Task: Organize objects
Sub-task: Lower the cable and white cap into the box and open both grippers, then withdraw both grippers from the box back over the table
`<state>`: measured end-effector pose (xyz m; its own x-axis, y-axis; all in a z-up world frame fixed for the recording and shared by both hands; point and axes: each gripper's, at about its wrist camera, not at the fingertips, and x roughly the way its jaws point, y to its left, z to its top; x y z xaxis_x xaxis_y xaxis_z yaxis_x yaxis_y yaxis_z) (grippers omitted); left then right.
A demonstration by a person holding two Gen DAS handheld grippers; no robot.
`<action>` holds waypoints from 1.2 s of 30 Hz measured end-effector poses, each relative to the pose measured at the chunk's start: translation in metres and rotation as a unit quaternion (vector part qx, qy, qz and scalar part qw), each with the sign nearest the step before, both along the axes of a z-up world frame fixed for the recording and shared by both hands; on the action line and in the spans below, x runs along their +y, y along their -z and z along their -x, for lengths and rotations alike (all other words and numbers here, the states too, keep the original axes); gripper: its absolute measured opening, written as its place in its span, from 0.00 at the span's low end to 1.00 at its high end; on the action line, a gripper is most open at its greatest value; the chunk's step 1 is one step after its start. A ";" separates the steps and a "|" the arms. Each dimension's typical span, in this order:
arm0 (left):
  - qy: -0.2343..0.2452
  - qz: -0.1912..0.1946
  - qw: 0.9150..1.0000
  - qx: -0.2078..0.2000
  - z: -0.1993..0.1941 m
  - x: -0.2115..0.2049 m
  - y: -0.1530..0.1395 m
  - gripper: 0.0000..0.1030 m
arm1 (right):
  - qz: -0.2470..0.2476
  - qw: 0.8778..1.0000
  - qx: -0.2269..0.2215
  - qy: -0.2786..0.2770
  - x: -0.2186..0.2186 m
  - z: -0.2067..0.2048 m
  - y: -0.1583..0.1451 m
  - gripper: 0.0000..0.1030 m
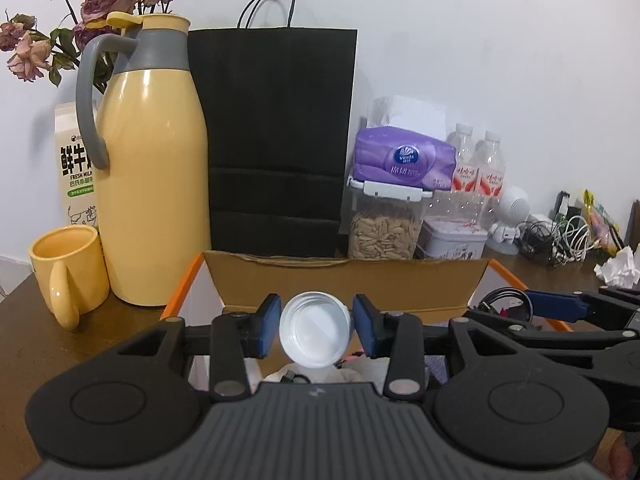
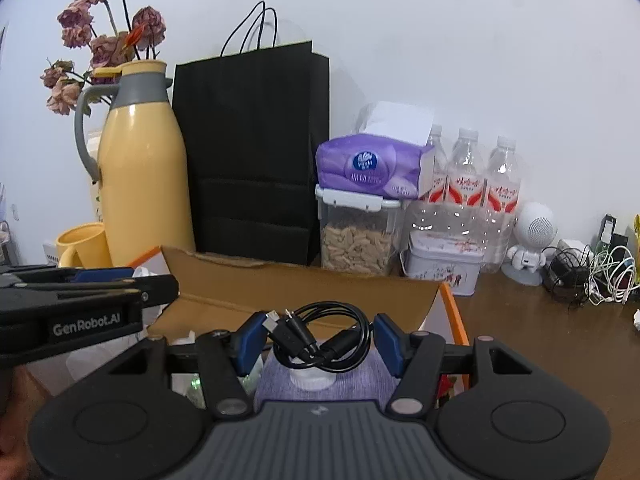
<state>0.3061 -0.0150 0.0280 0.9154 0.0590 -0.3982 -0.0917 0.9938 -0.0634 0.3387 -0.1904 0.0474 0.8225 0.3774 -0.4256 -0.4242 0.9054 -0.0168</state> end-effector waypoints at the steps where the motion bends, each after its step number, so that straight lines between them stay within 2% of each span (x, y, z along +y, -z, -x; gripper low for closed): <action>1: -0.002 -0.003 1.000 0.001 0.001 0.000 0.001 0.40 | 0.001 1.000 0.001 -0.001 -0.001 0.001 0.001 0.56; 2: -0.004 -0.005 1.000 0.001 0.001 0.001 0.001 0.42 | 0.002 1.000 0.004 -0.001 -0.001 0.001 0.002 0.57; 4: -0.007 -0.007 1.000 -0.001 0.003 0.001 0.000 0.53 | -0.001 1.000 0.010 0.000 -0.004 0.002 0.003 0.58; 6: -0.018 -0.012 1.000 -0.006 0.006 0.002 -0.002 0.90 | -0.002 1.000 0.011 0.001 -0.006 0.004 0.002 0.63; 8: -0.031 -0.020 0.999 -0.023 0.011 0.003 -0.005 1.00 | -0.006 1.000 0.005 0.005 -0.008 0.006 0.000 0.82; 12: -0.038 -0.014 0.999 -0.022 0.012 0.006 -0.009 1.00 | -0.012 1.000 0.004 0.012 -0.013 0.007 -0.003 1.00; 24: -0.037 -0.005 0.999 -0.027 0.017 0.007 -0.017 1.00 | -0.015 1.000 0.014 0.020 -0.018 0.005 -0.006 1.00; 29: -0.031 -0.002 0.999 -0.036 0.030 0.007 -0.026 1.00 | -0.015 1.000 0.012 0.016 -0.023 0.012 -0.010 1.00; 36: -0.013 -0.004 1.000 -0.027 0.059 0.011 -0.038 1.00 | -0.015 1.000 0.010 0.005 -0.035 0.038 -0.019 1.00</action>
<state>0.2472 -0.0043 0.0659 0.9334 0.0859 -0.3484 -0.1139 0.9916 -0.0608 0.3005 -0.2254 0.0660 0.8177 0.3823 -0.4303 -0.4155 0.9094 0.0185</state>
